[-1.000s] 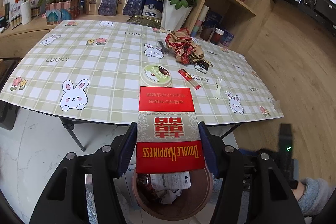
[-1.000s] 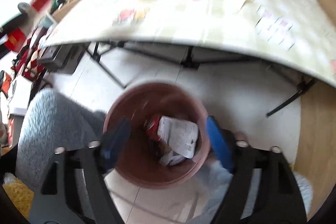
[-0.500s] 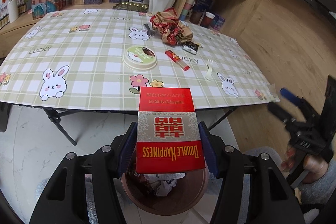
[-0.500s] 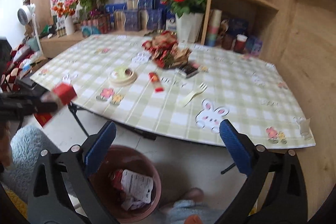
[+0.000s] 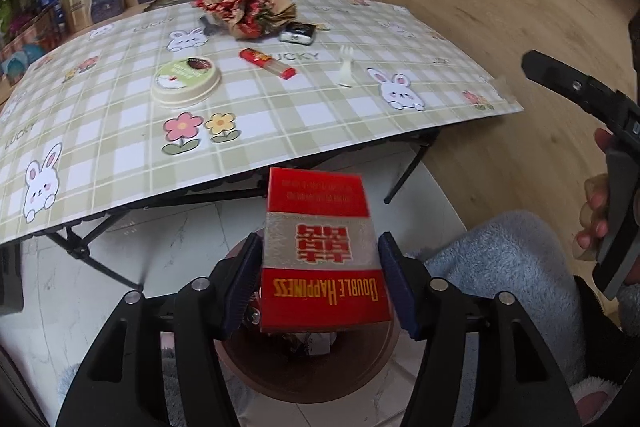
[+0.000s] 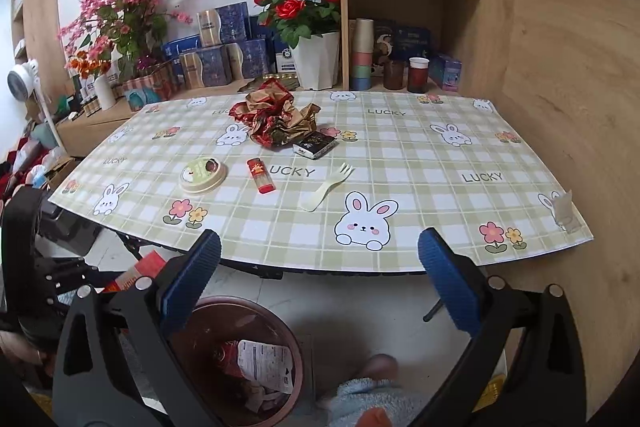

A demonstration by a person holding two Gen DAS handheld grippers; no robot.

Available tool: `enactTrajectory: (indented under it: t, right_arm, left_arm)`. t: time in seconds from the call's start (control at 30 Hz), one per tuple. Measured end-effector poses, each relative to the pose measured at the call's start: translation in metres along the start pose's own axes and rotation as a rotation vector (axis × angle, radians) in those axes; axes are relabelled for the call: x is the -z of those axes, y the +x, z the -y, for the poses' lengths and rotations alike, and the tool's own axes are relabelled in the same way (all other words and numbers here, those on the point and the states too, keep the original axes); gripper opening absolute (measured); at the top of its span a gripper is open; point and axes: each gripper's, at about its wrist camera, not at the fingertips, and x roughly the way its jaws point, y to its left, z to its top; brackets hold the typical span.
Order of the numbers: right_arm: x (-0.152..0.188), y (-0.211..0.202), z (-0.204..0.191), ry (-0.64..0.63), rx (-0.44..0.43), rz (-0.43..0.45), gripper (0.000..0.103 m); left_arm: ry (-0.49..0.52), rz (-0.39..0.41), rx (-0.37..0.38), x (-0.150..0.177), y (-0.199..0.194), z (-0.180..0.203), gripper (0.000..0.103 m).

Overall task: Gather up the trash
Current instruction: 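Lower the red pack with the left tool into the bin and release, then grasp the YEAH YOGURT cup with the left tool and lift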

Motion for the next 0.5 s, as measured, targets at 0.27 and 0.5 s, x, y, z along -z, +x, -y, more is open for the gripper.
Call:
enactTrajectory:
  t: [0.27, 0.5]
  right_arm:
    - [0.003, 0.004, -0.004, 0.017, -0.033, -0.020, 0.097]
    - [0.007, 0.011, -0.009, 0.022, -0.030, -0.045, 0.097]
  left_arm:
    - [-0.023, 0.034, -0.018, 0.002, -0.008, -0.004, 0.089]
    - [-0.157, 0.103, -0.105, 0.002, -0.024, -0.034, 0.097]
